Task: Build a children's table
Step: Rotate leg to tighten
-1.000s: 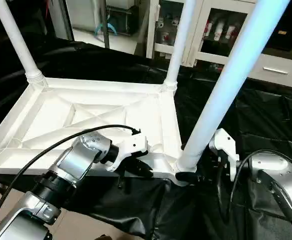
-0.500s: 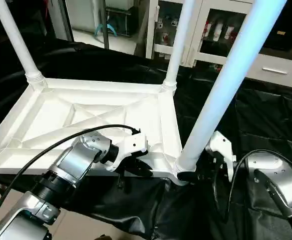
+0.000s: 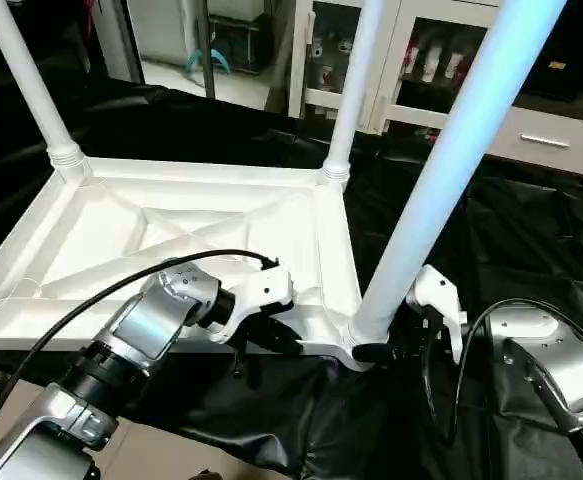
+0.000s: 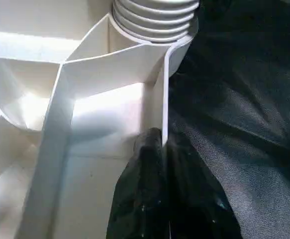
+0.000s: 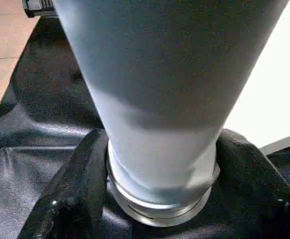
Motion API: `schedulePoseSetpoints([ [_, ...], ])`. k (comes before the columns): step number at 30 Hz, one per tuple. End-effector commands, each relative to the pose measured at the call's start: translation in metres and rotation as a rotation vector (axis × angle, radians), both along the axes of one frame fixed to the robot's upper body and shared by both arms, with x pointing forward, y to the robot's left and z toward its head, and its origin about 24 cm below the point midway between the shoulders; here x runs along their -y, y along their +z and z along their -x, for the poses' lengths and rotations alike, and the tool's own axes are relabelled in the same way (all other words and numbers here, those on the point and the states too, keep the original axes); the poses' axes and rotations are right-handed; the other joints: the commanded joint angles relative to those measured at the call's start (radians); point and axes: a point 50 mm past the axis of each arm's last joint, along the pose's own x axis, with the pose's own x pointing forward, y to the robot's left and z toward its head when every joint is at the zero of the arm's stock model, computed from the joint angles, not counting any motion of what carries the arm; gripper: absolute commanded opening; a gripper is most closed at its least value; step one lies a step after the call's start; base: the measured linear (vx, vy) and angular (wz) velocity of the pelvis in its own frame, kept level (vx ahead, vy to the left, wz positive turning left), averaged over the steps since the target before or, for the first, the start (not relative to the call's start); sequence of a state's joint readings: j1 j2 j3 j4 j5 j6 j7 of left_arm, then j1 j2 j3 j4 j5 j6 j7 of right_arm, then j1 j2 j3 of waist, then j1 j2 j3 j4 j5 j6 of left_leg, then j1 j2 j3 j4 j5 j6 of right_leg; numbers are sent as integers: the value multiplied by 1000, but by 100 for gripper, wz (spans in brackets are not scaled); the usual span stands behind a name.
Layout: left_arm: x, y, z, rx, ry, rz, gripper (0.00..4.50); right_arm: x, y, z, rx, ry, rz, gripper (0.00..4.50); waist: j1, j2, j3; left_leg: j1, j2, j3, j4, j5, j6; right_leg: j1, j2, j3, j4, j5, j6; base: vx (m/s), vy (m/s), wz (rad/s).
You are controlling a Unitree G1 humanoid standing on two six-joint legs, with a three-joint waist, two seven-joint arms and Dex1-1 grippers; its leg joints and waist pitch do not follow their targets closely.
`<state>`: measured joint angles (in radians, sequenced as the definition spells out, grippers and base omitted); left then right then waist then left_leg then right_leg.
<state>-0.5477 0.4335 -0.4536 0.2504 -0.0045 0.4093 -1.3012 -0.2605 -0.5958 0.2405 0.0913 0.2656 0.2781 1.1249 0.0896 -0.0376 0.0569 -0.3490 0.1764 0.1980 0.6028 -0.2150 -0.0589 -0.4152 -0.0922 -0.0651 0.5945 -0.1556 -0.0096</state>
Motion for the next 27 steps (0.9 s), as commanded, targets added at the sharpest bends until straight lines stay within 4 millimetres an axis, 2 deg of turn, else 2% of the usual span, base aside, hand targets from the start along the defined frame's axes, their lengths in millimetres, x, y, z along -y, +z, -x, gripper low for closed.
schedulePoseSetpoints([
  [1, 12, 1, 6, -13, -46, 36, 0, 0, -4, -3, 2, -55, -10, 274, 0, 2, -67, 4, 56, -24, -75, -142, 55, 58, -62, 48, -53, -189, -257, 0, 0, 0],
  [5, 17, 0, -2, -2, 45, 80, 0, 4, -17, -12, -17, -259, -12, 274, -5, 2, -63, 1, 54, -26, -79, -185, 35, 57, -61, 45, -62, -263, -239, 0, 0, 0],
  [6, 20, 0, -9, 16, 112, 96, 0, 6, -24, -16, -30, -363, -9, 274, -8, 3, -61, 3, 53, -28, -81, -218, 18, 56, -63, 43, -72, -339, -211, 0, 0, 0],
  [9, 26, -2, -22, 60, 239, 103, 0, 5, -35, -23, -45, -554, -13, 273, -16, 1, -62, 7, 49, -29, -80, -237, -1, 50, -60, 42, -79, -378, -189, 0, 0, 0],
  [11, 31, -2, -29, 75, 301, 108, 0, 3, -41, -26, -55, -657, -15, 273, -20, 1, -63, 6, 48, -32, -82, -242, -10, 51, -60, 41, -80, -386, -177, 0, 0, 0],
  [12, 38, -2, -35, 94, 365, 119, 0, -2, -46, -30, -54, -751, -2, 273, -23, 0, -63, 5, 47, -31, -82, -241, -8, 51, -60, 41, -82, -383, -174, 0, 0, 0],
  [13, 39, -2, -36, 97, 373, 120, 0, -3, -47, -31, -54, -763, 1, 273, -27, 0, -61, 6, 45, -30, -82, -245, -6, 46, -58, 41, -86, -393, -169, 0, 0, 0],
  [14, 44, -2, -40, 110, 415, 124, 0, -7, -50, -33, -44, -812, 18, 273, -27, 0, -63, 8, 45, -31, -81, -248, -8, 47, -59, 40, -84, -399, -169, 0, 0, 0],
  [15, 56, -2, -48, 156, 493, 125, 0, -18, -55, -42, -27, -967, 24, 272, -28, 1, -65, 6, 43, -31, -80, -237, -9, 46, -60, 40, -87, -411, -160, 0, 0, 0],
  [16, 58, -2, -50, 164, 506, 124, 0, -20, -55, -43, -24, -993, 26, 272, -29, 4, -64, 7, 40, -29, -79, -241, -8, 39, -60, 42, -91, -419, -158, 0, 0, 0],
  [17, 62, -3, -52, 180, 531, 122, 0, -25, -56, -47, -21, -1049, 29, 272, -31, 1, -65, 6, 40, -33, -81, -242, -17, 44, -59, 38, -90, -427, -152, 0, 0, 0],
  [18, 70, -2, -56, 207, 579, 125, 0, -37, -60, -51, -23, -1112, 48, 272, -29, 6, -68, 7, 40, -33, -81, -230, -19, 45, -59, 39, -89, -407, -149, 0, 0, 0],
  [20, 77, -2, -58, 229, 596, 121, 0, -50, -64, -54, -32, -1107, 69, 272, -33, 8, -66, 7, 40, -33, -83, -244, -18, 42, -57, 38, -89, -396, -153, 0, 0, 0],
  [21, 81, -1, -59, 243, 601, 124, 0, -56, -65, -55, -25, -1107, 79, 272, -33, 7, -68, 5, 40, -33, -83, -250, -10, 47, -58, 38, -87, -382, -150, 0, 0, 0],
  [24, 86, 0, -59, 256, 595, 129, 0, -63, -64, -58, -36, -1112, 50, 272, -30, 6, -70, 3, 40, -30, -83, -236, 10, 49, -59, 40, -84, -349, -153, 0, 0, 0],
  [25, 87, 0, -59, 263, 587, 127, 0, -65, -62, -60, -36, -1121, 23, 272, -30, 7, -70, 1, 39, -30, -83, -231, 14, 50, -59, 40, -84, -344, -153, 0, 0, 0],
  [26, 88, 0, -59, 270, 579, 124, 0, -65, -59, -62, -35, -1130, -4, 272, -30, 2, -70, 1, 39, -29, -83, -229, 22, 50, -59, 40, -85, -349, -151, 0, 0, 0],
  [27, 87, -1, -59, 272, 566, 124, 0, -66, -49, -66, -7, -1130, -90, 272, -30, 6, -70, 2, 40, -29, -84, -235, 26, 48, -60, 40, -87, -365, -148, 0, 0, 0],
])
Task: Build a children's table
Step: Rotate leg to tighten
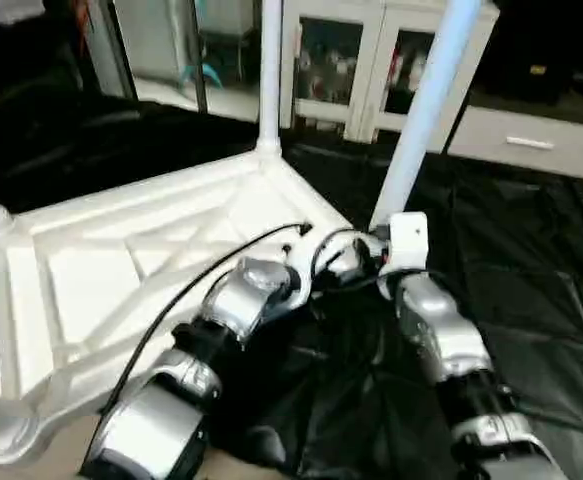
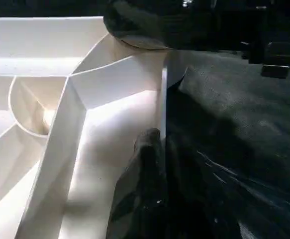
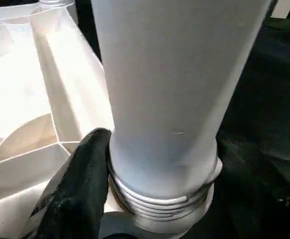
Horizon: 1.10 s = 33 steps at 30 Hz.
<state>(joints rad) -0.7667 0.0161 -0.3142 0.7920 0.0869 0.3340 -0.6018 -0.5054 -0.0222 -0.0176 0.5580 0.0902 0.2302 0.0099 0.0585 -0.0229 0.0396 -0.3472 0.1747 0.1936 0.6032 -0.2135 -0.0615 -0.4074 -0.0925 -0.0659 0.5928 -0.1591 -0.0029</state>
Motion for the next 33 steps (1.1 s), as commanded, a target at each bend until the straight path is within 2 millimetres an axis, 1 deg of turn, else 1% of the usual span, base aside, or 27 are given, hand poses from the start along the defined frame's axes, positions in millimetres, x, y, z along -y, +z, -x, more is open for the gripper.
schedulePoseSetpoints([
  [1, 13, 17, -6, 95, -15, 49, 0, -14, -19, 10, -66, 45, -71, 272, 2, -9, -52, 1, 42, -25, -84, -239, 28, 40, -61, 41, -87, -369, -153, 0, 0, 0],
  [2, 13, 16, -6, 93, -18, 47, 0, -15, -15, 9, -43, 61, -85, 272, 2, -9, -52, 1, 42, -25, -85, -242, 29, 40, -60, 40, -87, -373, -151, 0, 0, 0],
  [3, 12, 15, -6, 90, -21, 48, 0, -14, -12, 9, -23, 65, -78, 328, 3, -8, -52, 4, 43, -25, -85, -248, 29, 38, -60, 40, -87, -376, -152, 0, 0, 0],
  [4, 12, 15, -6, 90, -21, 48, 0, -14, -12, 9, -23, 65, -78, 328, 3, -8, -52, 3, 44, -25, -86, -247, 29, 39, -60, 40, -87, -373, -153, 0, 0, 0],
  [5, 10, 15, -5, 80, -31, 54, 0, -10, -6, 9, 15, 72, -73, 342, 3, -6, -52, 1, 45, -26, -87, -242, 28, 40, -60, 41, -85, -359, -158, 0, 0, 0],
  [7, 7, 14, -4, 73, -60, 50, 0, -4, 0, 9, 51, 76, -58, 348, 3, -6, -51, -2, 45, -26, -89, -245, 32, 43, -60, 41, -85, -356, -155, 0, 0, 0],
  [8, 5, 13, -3, 66, -79, 45, 0, 0, 3, 9, 65, 85, -57, 359, 2, -7, -51, -4, 44, -27, -89, -245, 34, 44, -60, 40, -86, -360, -153, 0, 0, 0],
  [9, 4, 12, -2, 61, -92, 42, 0, 2, 4, 10, 73, 90, -57, 378, 4, -6, -51, -1, 45, -26, -88, -245, 37, 42, -60, 41, -87, -369, -152, 0, 0, 0],
  [11, 2, 10, 0, 55, -127, 34, 0, 8, 8, 11, 89, 103, -55, 393, 5, -6, -51, -3, 45, -26, -88, -237, 39, 44, -61, 42, -86, -362, -153, 0, 0, 0],
  [13, -6, 7, 7, 13, -219, 11, 0, 21, 17, 17, 120, 178, -42, 414, 9, 0, -55, -5, 46, -25, -86, -198, 51, 47, -61, 44, -77, -287, -171, 0, 0, 0],
  [14, -9, 6, 9, -5, -236, 1, 0, 24, 18, 20, 119, 203, -41, 421, 10, -3, -56, -8, 49, -25, -85, -182, 57, 51, -60, 44, -72, -251, -180, 0, 0, 0],
  [15, -16, 4, 15, -47, -292, -14, 0, 35, 23, 28, 107, 331, -21, 428, 11, 1, -53, -4, 49, -22, -84, -172, 73, 47, -57, 44, -69, -212, -207, 0, 0, 0],
  [16, -18, 3, 16, -54, -304, -16, 0, 36, 24, 30, 104, 356, -15, 445, 11, -1, -55, -7, 52, -24, -84, -172, 77, 55, -58, 43, -64, -201, -213, 0, 0, 0],
  [17, -22, 2, 20, -79, -338, -24, 0, 41, 26, 35, 96, 435, 5, 445, 17, 4, -55, -2, 57, -23, -82, -161, 85, 51, -59, 45, -62, -168, -225, 0, 0, 0],
  [18, -32, 0, 26, -117, -404, -47, 0, 52, 30, 44, 66, 558, 29, 445, 15, 8, -53, -4, 55, -21, -83, -166, 89, 50, -56, 45, -60, -160, -240, 0, 0, 0],
  [20, -37, -1, 29, -140, -424, -59, 0, 57, 32, 48, 49, 605, 50, 445, 20, 4, -55, -2, 59, -22, -82, -167, 91, 55, -58, 46, -57, -149, -245, 0, 0, 0],
  [21, -43, -2, 33, -164, -452, -74, 0, 62, 33, 52, 27, 661, 79, 445, 20, 7, -51, -3, 58, -20, -82, -171, 93, 51, -58, 47, -59, -151, -252, 0, 0, 0],
  [23, -50, -3, 39, -196, -511, -91, 0, 68, 35, 58, 9, 722, 99, 445, 20, 5, -51, -2, 59, -21, -84, -192, 79, 50, -62, 46, -63, -196, -249, 0, 0, 0],
  [24, -57, -2, 45, -221, -558, -109, 0, 72, 38, 64, -5, 792, 106, 445, 24, 6, -48, 0, 60, -20, -86, -212, 68, 49, -62, 48, -68, -236, -241, 0, 0, 0],
  [25, -57, -2, 45, -221, -558, -109, 0, 72, 38, 64, -5, 792, 106, 445, 27, 6, -47, 2, 63, -22, -88, -226, 60, 49, -64, 49, -68, -252, -235, 0, 0, 0],
  [26, -59, -1, 46, -224, -570, -114, 0, 73, 39, 66, -10, 815, 110, 445, 27, 7, -46, 3, 62, -21, -89, -232, 56, 46, -62, 50, -69, -259, -233, 0, 0, 0],
  [27, -61, -1, 47, -230, -575, -119, 0, 73, 40, 69, -20, 851, 109, 445, 27, 6, -46, 6, 60, -21, -89, -242, 43, 43, -61, 49, -72, -279, -228, 0, 0, 0],
  [28, -62, 0, 48, -240, -584, -121, 0, 72, 40, 72, -34, 896, 104, 445, 27, 5, -45, 7, 61, -21, -90, -249, 39, 41, -60, 49, -73, -284, -227, 0, 0, 0],
  [30, -65, 1, 51, -258, -597, -123, 0, 71, 40, 78, -61, 963, 87, 445, 28, 5, -45, 5, 63, -22, -91, -248, 39, 46, -61, 51, -69, -274, -227, 0, 0, 0],
  [31, -65, 1, 51, -258, -597, -123, 0, 71, 40, 78, -61, 963, 87, 445, 28, 5, -45, 5, 63, -22, -91, -248, 39, 46, -61, 51, -69, -274, -227, 0, 0, 0],
  [32, -65, 2, 53, -261, -607, -126, 0, 67, 38, 83, -88, 1027, 84, 445, 27, 3, -47, 1, 62, -23, -90, -238, 42, 47, -62, 50, -68, -272, -224, 0, 0, 0],
  [33, -65, 2, 53, -261, -608, -126, 0, 66, 37, 84, -93, 1034, 84, 445, 26, 3, -47, 0, 61, -23, -90, -235, 43, 48, -62, 50, -68, -272, -225, 0, 0, 0],
])
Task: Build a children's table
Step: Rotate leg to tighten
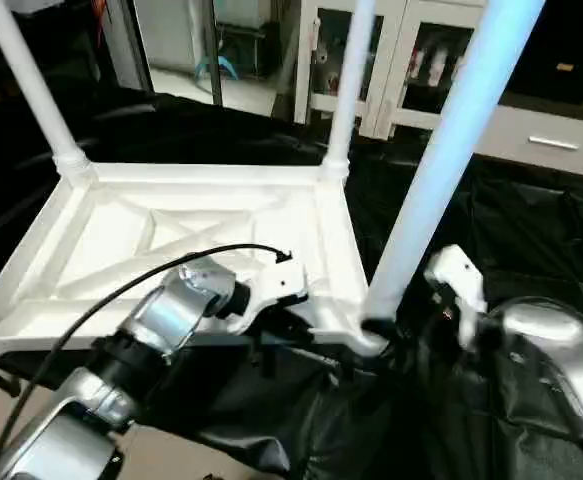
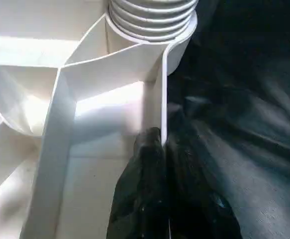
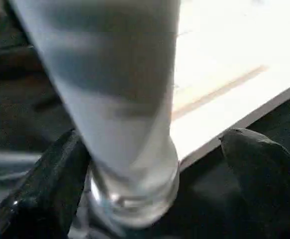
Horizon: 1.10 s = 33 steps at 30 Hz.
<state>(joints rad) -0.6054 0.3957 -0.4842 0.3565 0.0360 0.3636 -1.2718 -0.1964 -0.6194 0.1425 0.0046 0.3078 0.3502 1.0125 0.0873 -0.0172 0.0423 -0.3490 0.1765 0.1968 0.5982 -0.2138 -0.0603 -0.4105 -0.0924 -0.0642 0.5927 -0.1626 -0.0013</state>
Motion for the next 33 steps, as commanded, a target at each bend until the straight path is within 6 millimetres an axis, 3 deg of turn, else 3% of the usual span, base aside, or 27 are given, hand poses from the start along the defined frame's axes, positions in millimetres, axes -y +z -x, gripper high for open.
schedulePoseSetpoints([
  [1, 1, -12, 10, -67, -40, -46, 0, -6, -2, 5, -27, 65, 14, 445, -3, -6, -48, 1, 59, -26, -85, -233, 43, 50, -63, 48, -70, -279, -225, 0, 0, 0],
  [4, 3, -11, 11, -58, -38, -45, 0, -8, -7, 6, -38, 99, 34, 445, -1, -6, -49, 2, 60, -27, -84, -228, 41, 49, -65, 48, -72, -305, -218, 0, 0, 0],
  [14, 4, -8, 10, -52, -27, -42, 0, -18, -5, -3, -32, 103, -13, 429, -1, -3, -52, 2, 57, -25, -81, -194, 46, 50, -61, 47, -64, -231, -244, 0, 0, 0],
  [15, 3, -8, 10, -54, -25, -44, 0, -18, -5, -3, -34, 106, -13, 401, 0, -5, -52, 2, 57, -25, -81, -193, 45, 52, -62, 47, -63, -233, -242, 0, 0, 0],
  [18, 3, -9, 10, -56, -21, -47, 0, -17, -6, -2, -38, 110, -10, 387, 0, -6, -52, 2, 57, -25, -80, -189, 49, 52, -62, 47, -62, -231, -241, 0, 0, 0],
  [19, 3, -9, 11, -58, -19, -46, 0, -16, -7, -1, -42, 112, -9, 361, 0, -5, -52, 2, 58, -25, -81, -191, 48, 51, -62, 47, -64, -236, -240, 0, 0, 0],
  [33, 1, -11, 14, -75, -21, -56, 0, -16, -9, 0, -60, 122, -15, 269, 0, -3, -53, 2, 57, -26, -80, -191, 45, 53, -61, 47, -62, -231, -242, 0, 0, 0],
])
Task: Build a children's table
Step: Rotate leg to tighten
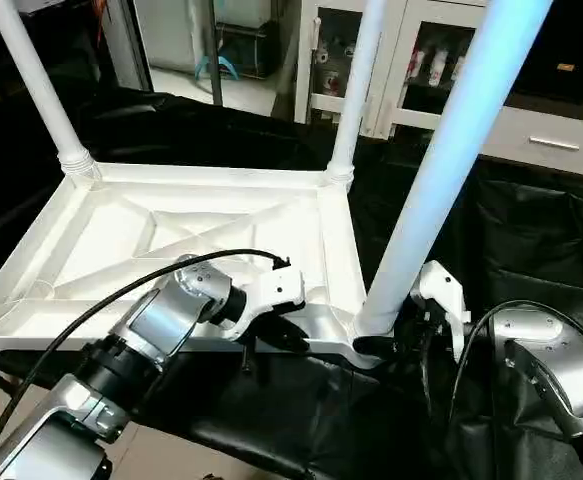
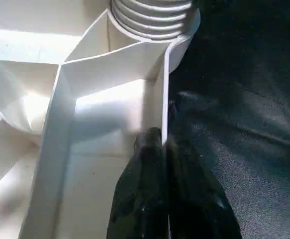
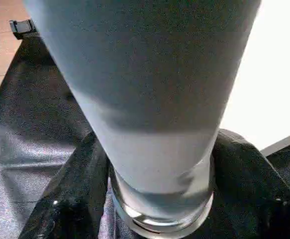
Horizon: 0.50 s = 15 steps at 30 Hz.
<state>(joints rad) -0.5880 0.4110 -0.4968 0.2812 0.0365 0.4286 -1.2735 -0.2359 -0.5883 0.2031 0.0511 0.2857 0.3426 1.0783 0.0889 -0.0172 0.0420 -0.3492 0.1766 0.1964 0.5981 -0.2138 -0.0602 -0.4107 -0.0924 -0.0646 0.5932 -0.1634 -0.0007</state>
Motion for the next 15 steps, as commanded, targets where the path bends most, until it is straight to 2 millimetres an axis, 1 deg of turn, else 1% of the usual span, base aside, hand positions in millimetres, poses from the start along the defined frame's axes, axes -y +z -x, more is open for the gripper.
schedulePoseSetpoints([
  [1, -1, -14, 8, -64, -18, -43, 0, -1, -1, 2, -15, 24, -9, 266, -1, -4, -53, 3, 57, -25, -80, -191, 45, 53, -61, 47, -63, -226, -244, 0, 0, 0],
  [2, -1, -14, 8, -64, -17, -43, 0, -1, -1, 2, -17, 26, -8, 265, -1, -4, -53, 3, 57, -25, -80, -191, 45, 53, -61, 47, -62, -226, -245, 0, 0, 0],
  [3, -1, -14, 8, -65, -16, -45, 0, -2, -2, 3, -20, 29, -7, 264, 0, -6, -53, 2, 57, -25, -79, -187, 46, 54, -61, 47, -62, -226, -244, 0, 0, 0],
  [5, -2, -14, 9, -68, -10, -49, 0, -2, -4, 5, -29, 38, -2, 264, 0, -3, -53, 2, 57, -25, -79, -183, 48, 53, -62, 47, -62, -224, -245, 0, 0, 0],
  [7, -2, -15, 9, -70, -9, -51, 0, -2, -5, 5, -31, 41, 0, 264, 0, -4, -53, 2, 57, -25, -79, -181, 48, 53, -62, 47, -62, -222, -245, 0, 0, 0],
  [11, -3, -16, 10, -71, -3, -52, 0, -3, -6, 5, -33, 30, -5, 264, -1, 2, -54, 2, 57, -25, -79, -185, 45, 54, -61, 47, -60, -208, -250, 0, 0, 0],
  [13, -2, -16, 9, -64, 13, -40, 0, -4, -6, 3, -29, -7, -22, 263, -2, 2, -53, 2, 56, -25, -80, -191, 44, 54, -60, 47, -61, -208, -252, 0, 0, 0],
  [14, 0, -16, 6, -53, 45, -21, 0, -3, -10, -2, -17, -78, -14, 263, -2, 2, -53, 2, 56, -25, -80, -196, 43, 54, -60, 46, -62, -215, -251, 0, 0, 0],
  [15, 2, -16, 3, -45, 70, -8, 0, -3, -13, -6, -9, -134, -6, 263, -4, 3, -49, 3, 56, -25, -82, -216, 37, 52, -60, 46, -68, -251, -247, 0, 0, 0],
])
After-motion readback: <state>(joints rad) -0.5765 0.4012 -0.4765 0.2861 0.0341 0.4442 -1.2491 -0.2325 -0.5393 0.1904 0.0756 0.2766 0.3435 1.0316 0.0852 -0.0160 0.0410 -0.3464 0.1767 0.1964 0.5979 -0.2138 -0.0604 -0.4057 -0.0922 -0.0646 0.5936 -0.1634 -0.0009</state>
